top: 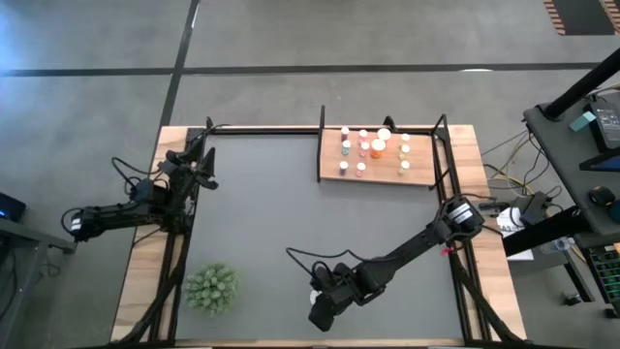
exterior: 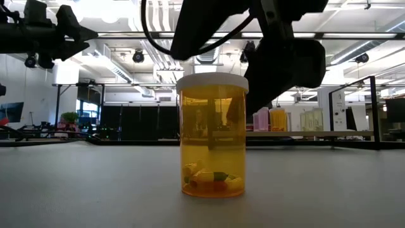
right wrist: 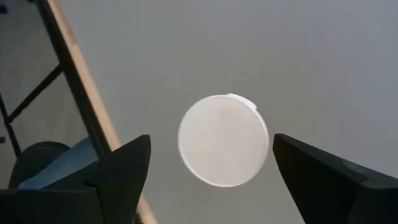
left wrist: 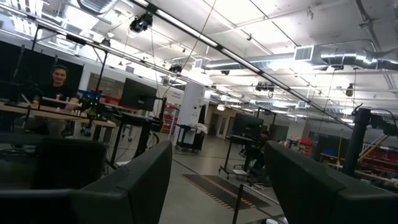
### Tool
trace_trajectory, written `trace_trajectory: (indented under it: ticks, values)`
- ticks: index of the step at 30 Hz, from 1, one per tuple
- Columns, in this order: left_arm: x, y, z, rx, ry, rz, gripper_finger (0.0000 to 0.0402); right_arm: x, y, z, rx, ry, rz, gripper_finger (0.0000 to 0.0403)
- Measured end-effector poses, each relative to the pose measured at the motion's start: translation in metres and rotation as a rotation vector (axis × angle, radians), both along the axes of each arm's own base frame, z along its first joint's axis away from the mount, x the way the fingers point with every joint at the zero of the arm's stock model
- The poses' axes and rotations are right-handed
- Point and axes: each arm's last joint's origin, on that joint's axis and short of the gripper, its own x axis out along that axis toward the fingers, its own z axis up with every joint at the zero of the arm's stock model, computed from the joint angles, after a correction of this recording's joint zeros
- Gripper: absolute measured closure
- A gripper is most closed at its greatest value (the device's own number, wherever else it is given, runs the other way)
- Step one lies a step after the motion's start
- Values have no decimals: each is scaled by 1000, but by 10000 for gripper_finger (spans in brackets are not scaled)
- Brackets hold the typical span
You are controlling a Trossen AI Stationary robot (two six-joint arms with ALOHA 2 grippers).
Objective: Pick and place medicine bottles onto shelf by color
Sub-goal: Put the orange pill bottle on the shelf aligned with the other orange pill bottles
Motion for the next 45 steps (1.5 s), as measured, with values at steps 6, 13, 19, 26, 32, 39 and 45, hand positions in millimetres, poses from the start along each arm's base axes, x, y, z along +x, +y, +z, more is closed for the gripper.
trace_trajectory:
  ticks: [6, 13, 19, 26, 32, 39, 45]
  values:
    - [0, 0, 0, 0, 1, 0, 162, 2, 1, -4, -5, -6, 0, 77]
    - [0, 0, 0, 0, 2, 0, 162, 3, 2, -7, -3, -10, 1, 77]
    - [0, 0, 0, 0, 2, 0, 162, 4, 2, -8, 0, -6, -7, 80]
    - [0, 0, 0, 0, 2, 0, 162, 4, 1, -8, -11, -13, -18, 158]
    - [0, 0, 0, 0, 2, 0, 162, 4, 1, -8, -18, -20, -36, 205]
    - [0, 0, 0, 0, 3, 0, 162, 3, -1, -9, -32, -10, -67, 202]
    - [0, 0, 0, 0, 2, 0, 162, 1, -13, -3, -47, 33, -134, 202]
